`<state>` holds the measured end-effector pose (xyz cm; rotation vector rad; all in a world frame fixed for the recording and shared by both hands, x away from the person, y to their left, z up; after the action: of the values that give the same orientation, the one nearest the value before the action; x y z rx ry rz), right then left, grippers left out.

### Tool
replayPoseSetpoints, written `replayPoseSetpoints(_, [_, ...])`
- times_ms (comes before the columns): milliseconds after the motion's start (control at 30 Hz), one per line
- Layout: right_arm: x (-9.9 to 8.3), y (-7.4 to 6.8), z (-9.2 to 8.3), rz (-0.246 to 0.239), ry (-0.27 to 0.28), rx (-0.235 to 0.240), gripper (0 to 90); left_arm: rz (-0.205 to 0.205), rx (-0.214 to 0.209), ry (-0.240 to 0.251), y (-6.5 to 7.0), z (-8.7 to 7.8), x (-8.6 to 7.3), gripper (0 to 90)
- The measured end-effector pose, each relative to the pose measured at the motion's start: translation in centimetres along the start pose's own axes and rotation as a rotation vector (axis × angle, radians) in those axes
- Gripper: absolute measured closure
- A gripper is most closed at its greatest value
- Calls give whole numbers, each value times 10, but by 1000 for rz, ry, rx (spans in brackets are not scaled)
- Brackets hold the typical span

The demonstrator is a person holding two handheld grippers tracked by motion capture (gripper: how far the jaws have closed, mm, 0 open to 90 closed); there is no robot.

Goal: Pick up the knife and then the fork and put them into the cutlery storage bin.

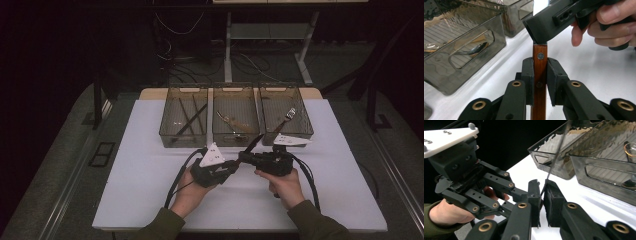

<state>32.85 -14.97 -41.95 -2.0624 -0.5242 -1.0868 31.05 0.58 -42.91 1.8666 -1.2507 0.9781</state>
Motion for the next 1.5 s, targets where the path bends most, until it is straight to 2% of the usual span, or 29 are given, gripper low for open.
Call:
replayPoseSetpoints(433, [1, -9, -2, -87, -5, -31, 894, 0, -27, 10, 1, 3, -2, 750])
replayPoseSetpoints(700, [2, -3, -8, -124, -16, -86, 894, 0, -40, 9, -3, -3, -12, 602])
replayPoseSetpoints(933, [7, 6, -17, -160, -30, -137, 893, 1, -49, -10, -8, -22, -24, 470])
replayPoseSetpoints(1100, [15, 15, -31, -169, -38, -176, 893, -13, -48, -5, -13, -42, -35, 386])
replayPoseSetpoints(1233, [27, 28, -50, -171, -44, -205, 893, -30, -39, -9, -16, -55, -49, 313])
replayPoseSetpoints(1300, [33, 34, -59, -174, -43, -237, 893, -32, -37, -8, -17, -61, -55, 279])
replayPoseSetpoints(1500, [54, 56, -87, -165, -15, -293, 893, -82, -28, 2, -21, -70, -72, 163])
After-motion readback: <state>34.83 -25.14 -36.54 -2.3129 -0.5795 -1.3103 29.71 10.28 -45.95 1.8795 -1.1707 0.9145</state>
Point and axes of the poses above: each handheld gripper's, and its own axes: z roughly forward along the jaws, x roughly out of its top, y roughly to its right, the point moved 5 cm from there along z, roughly forward along the jaws, and after that the axes turned 12 degrees about -x, right-handed, at the moved point
